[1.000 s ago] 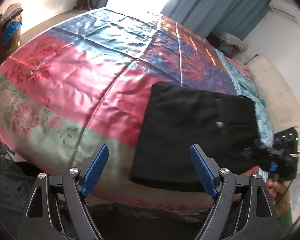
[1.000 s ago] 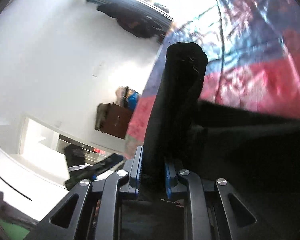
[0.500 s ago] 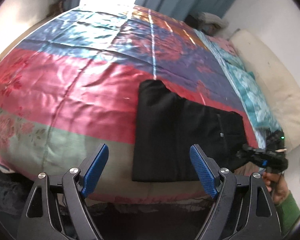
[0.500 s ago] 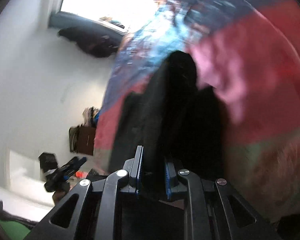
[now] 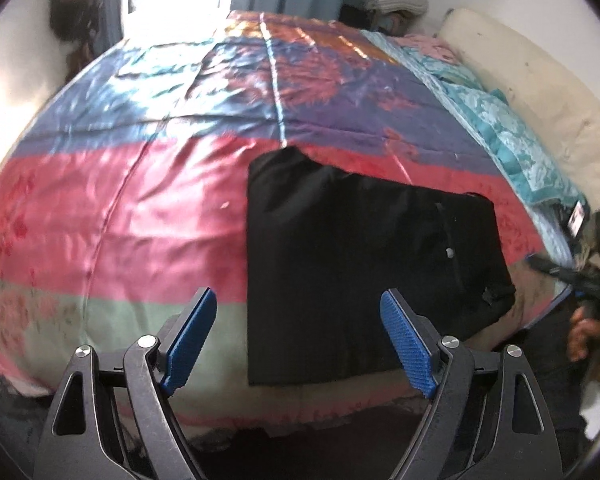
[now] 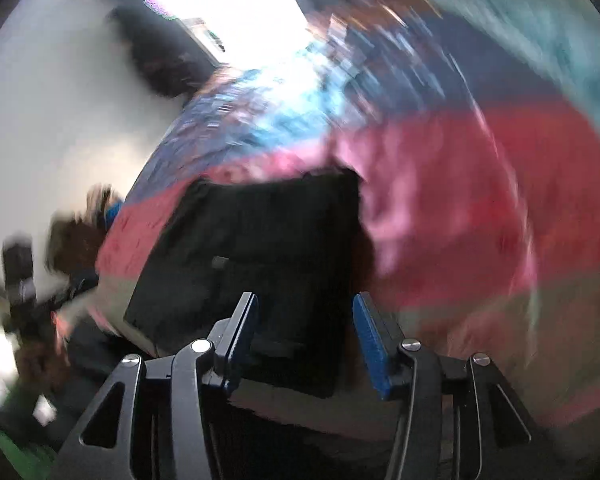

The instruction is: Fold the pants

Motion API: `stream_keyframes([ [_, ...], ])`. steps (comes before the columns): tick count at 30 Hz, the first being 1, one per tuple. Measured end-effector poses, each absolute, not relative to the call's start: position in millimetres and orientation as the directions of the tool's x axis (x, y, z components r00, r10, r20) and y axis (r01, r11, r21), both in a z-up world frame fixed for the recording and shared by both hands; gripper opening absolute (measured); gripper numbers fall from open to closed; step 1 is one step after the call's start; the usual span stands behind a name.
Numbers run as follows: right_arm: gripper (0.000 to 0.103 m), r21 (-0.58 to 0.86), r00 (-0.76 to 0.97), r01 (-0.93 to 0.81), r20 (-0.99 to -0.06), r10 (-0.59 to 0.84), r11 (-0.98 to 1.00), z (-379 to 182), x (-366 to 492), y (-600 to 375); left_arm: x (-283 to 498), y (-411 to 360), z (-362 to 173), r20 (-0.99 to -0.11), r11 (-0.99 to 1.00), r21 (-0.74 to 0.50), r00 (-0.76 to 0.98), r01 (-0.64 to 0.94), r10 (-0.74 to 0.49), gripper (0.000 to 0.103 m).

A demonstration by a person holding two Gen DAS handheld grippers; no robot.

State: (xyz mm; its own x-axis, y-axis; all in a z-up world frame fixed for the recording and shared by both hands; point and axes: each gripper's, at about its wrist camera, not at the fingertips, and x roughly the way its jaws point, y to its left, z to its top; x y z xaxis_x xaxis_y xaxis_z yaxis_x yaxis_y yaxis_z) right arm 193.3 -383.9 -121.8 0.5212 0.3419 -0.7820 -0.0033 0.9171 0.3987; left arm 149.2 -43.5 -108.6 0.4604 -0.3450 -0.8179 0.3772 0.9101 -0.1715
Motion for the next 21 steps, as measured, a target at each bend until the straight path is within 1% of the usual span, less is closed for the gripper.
stream_keyframes([
  [1, 0.050, 0.368, 0.539, -0.064, -0.770, 0.343, 0.928, -108.7, 192.8, -369.6, 148.7, -49.4, -109.4, -0.816, 0.906, -0.161, 0.464, 0.391, -0.346, 0.086],
  [3, 0.050, 0.360, 0.549, -0.160, -0.741, 0.386, 0.919, -102.4, 190.0, -340.9, 145.8, -66.9, -117.0, -0.806, 0.884, -0.154, 0.461, 0.441, -0.371, 0.088],
  [4, 0.050, 0.378, 0.537, -0.185, -0.734, 0.415, 0.907, -109.5, 191.1, -333.0, 142.9, -75.4, -124.4, -0.805, 0.869, -0.154, 0.450, 0.470, -0.386, 0.093],
  [5, 0.050, 0.389, 0.518, -0.185, -0.742, 0.426, 0.902, -123.9, 188.8, -330.0, 140.6, -86.4, -137.5, -0.818, 0.853, -0.138, 0.428, 0.504, -0.385, 0.098],
  [6, 0.050, 0.394, 0.472, -0.148, -0.778, 0.414, 0.907, -149.0, 191.2, -326.1, 139.4, -96.1, -152.2, -0.842, 0.839, -0.113, 0.397, 0.533, -0.365, 0.098],
  [7, 0.046, 0.396, 0.428, -0.111, -0.808, 0.404, 0.911, -170.9, 186.2, -329.0, 139.3, -105.9, -171.8, -0.881, 0.824, -0.078, 0.349, 0.561, -0.320, 0.098],
  [8, 0.042, 0.416, 0.402, -0.077, -0.818, 0.410, 0.906, -188.3, 185.8, -332.1, 137.0, -112.6, -187.3, -0.905, 0.814, -0.024, 0.333, 0.580, -0.264, 0.098],
  [9, 0.037, 0.436, 0.413, -0.059, -0.808, 0.419, 0.898, -191.3, 184.7, -337.4, 133.2, -112.7, -187.0, -0.899, 0.809, 0.001, 0.355, 0.588, -0.257, 0.098],
  [10, 0.037, 0.464, 0.420, -0.047, -0.794, 0.439, 0.885, -183.7, 185.8, -343.0, 131.5, -110.0, -176.3, -0.890, 0.807, -0.009, 0.363, 0.591, -0.275, 0.097],
  [12, 0.037, 0.458, 0.450, -0.036, -0.786, 0.423, 0.888, -155.9, 192.1, -352.8, 139.0, -105.0, -156.3, -0.880, 0.810, -0.087, 0.336, 0.580, -0.336, 0.097],
  [14, 0.043, 0.439, 0.504, -0.065, -0.761, 0.409, 0.896, -129.4, 203.2, -361.4, 159.7, -103.7, -132.1, -0.840, 0.813, -0.164, 0.352, 0.559, -0.412, 0.098],
  [15, 0.045, 0.420, 0.519, -0.082, -0.756, 0.398, 0.904, -117.8, 214.8, -363.5, 172.6, -106.2, -124.1, -0.825, 0.818, -0.173, 0.373, 0.548, -0.424, 0.098],
  [16, 0.045, 0.403, 0.529, -0.109, -0.751, 0.396, 0.909, -108.2, 234.1, -364.0, 187.1, -109.8, -119.6, -0.817, 0.830, -0.172, 0.394, 0.531, -0.421, 0.098],
  [18, 0.045, 0.393, 0.518, -0.139, -0.753, 0.406, 0.909, -107.9, 264.0, -351.0, 219.9, -117.5, -123.0, -0.820, 0.856, -0.174, 0.409, 0.487, -0.400, 0.098],
  [19, 0.045, 0.395, 0.508, -0.149, -0.756, 0.413, 0.906, -118.2, 282.9, -349.9, 233.2, -120.2, -131.1, -0.828, 0.868, -0.170, 0.410, 0.468, -0.383, 0.098],
  [20, 0.045, 0.388, 0.502, -0.144, -0.764, 0.405, 0.910, -125.7, 288.0, -350.5, 245.0, -122.2, -146.4, -0.847, 0.887, -0.144, 0.409, 0.439, -0.340, 0.098],
  [21, 0.045, 0.358, 0.480, -0.119, -0.796, 0.369, 0.926, -145.0, 298.6, -350.5, 253.4, -121.8, -163.0, -0.870, 0.900, -0.123, 0.392, 0.418, -0.300, 0.098],
])
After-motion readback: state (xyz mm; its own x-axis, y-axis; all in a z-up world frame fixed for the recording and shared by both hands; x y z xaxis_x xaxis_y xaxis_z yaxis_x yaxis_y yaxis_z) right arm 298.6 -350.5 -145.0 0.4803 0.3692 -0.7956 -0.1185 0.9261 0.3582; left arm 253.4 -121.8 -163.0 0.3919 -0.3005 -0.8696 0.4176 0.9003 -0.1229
